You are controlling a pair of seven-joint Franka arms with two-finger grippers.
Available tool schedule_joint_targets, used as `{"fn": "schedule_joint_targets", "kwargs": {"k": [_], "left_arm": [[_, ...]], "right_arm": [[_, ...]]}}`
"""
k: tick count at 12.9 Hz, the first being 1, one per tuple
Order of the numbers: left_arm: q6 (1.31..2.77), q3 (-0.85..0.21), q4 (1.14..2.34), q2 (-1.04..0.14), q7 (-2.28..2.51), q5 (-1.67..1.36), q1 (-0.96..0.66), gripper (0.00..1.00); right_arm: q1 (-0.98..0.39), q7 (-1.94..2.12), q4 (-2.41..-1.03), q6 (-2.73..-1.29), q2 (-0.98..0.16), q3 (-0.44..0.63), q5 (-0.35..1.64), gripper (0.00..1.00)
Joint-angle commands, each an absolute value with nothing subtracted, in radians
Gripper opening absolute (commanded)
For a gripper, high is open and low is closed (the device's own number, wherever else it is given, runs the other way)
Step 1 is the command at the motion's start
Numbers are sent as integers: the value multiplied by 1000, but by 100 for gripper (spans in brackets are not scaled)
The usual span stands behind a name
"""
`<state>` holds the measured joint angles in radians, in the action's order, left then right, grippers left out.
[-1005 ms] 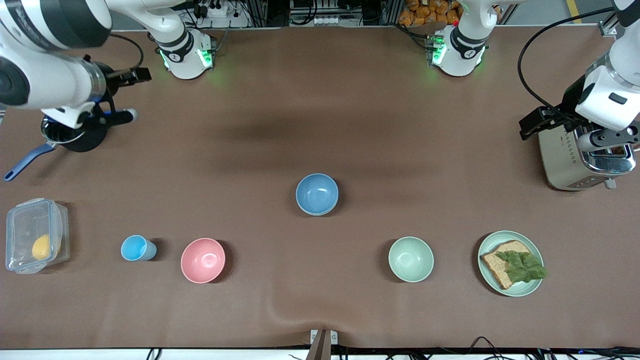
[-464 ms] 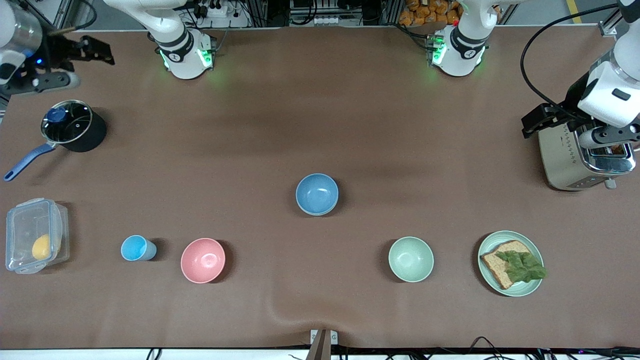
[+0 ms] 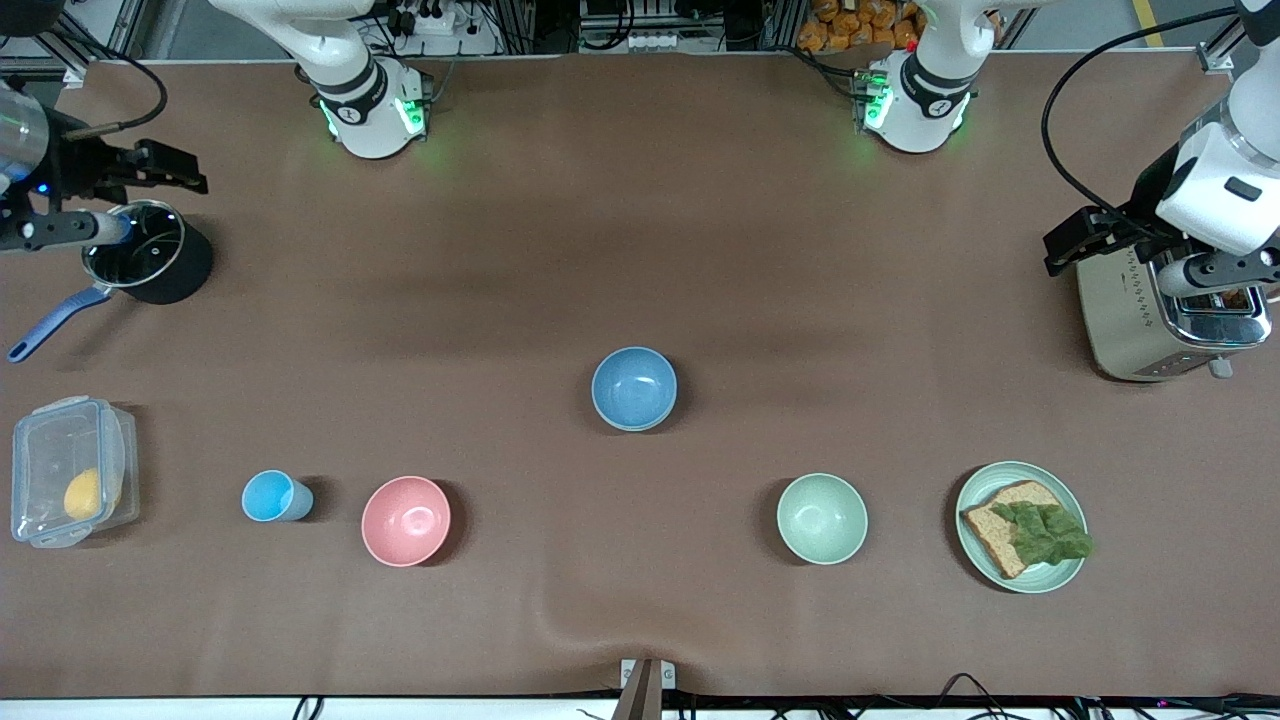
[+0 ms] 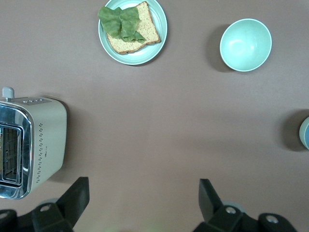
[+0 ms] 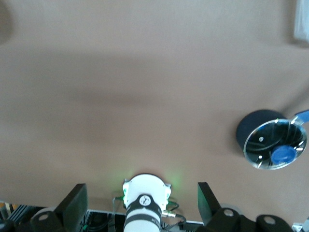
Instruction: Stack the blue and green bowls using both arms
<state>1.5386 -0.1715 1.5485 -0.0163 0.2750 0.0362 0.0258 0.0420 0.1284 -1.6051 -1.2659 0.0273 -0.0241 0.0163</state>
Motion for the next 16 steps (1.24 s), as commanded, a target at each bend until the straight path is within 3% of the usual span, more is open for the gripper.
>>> {"fn": "schedule_joint_targets", "kwargs": {"k": [1,16], "left_arm": [[1520,-158,1540,-11,249,17,14,100],[1522,-152,1540,-11,245,11,15,100]], "right_arm": [[3,121,-1516,-1253,-23,1,-5,100],[-11,120,-1516,-1342,-15,20,-3,100]]}}
